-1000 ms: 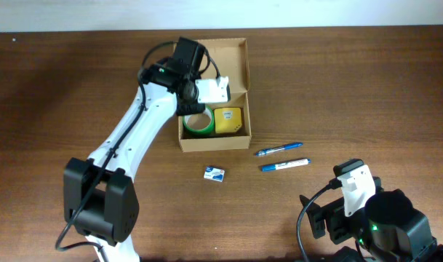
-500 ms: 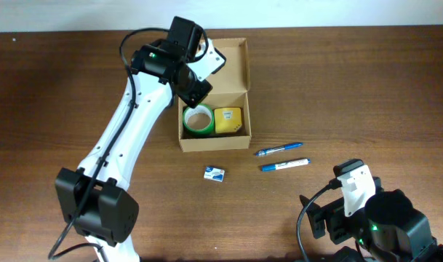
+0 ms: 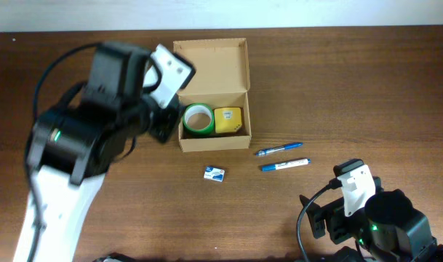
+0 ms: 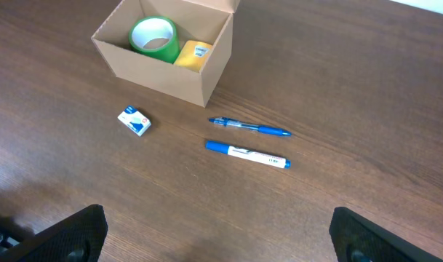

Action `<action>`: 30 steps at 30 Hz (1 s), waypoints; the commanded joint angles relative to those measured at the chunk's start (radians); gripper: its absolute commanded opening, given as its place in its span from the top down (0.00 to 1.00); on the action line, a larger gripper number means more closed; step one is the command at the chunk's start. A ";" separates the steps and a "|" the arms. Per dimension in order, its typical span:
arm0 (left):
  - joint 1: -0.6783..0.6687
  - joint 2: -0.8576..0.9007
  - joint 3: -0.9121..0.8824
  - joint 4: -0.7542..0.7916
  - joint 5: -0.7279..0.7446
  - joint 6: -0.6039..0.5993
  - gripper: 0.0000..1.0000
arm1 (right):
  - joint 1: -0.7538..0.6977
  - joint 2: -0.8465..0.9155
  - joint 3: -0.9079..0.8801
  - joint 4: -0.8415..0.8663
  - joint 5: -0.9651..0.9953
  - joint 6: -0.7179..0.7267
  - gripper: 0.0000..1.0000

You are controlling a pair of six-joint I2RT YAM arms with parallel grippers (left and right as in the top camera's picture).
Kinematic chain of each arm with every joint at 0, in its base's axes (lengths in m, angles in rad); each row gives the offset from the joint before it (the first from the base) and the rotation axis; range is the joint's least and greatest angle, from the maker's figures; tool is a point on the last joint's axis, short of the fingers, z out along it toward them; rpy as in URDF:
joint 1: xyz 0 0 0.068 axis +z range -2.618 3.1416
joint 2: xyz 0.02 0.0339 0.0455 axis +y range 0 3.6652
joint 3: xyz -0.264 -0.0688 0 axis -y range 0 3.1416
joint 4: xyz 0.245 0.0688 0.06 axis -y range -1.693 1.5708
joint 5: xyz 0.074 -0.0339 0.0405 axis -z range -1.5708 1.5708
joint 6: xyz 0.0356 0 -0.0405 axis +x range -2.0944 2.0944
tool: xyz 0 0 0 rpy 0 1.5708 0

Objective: Pack container
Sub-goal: 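Withdraw the left gripper from the box toward the staples box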

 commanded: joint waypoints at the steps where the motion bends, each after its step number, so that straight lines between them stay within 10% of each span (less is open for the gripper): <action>1: 0.000 -0.108 -0.130 -0.002 0.018 -0.016 0.98 | 0.005 -0.008 -0.003 0.003 0.020 -0.007 0.01; 18: 0.000 -0.542 -0.698 0.047 0.048 -0.148 0.96 | 0.005 -0.008 -0.003 0.003 0.020 -0.007 0.01; 26: 0.000 -0.509 -0.922 0.258 0.191 -0.230 0.44 | 0.005 -0.008 -0.003 0.003 0.053 -0.008 0.01; 30: 0.000 -0.467 -0.979 0.320 0.193 -0.245 0.36 | 0.005 -0.008 -0.003 0.003 0.053 -0.008 0.01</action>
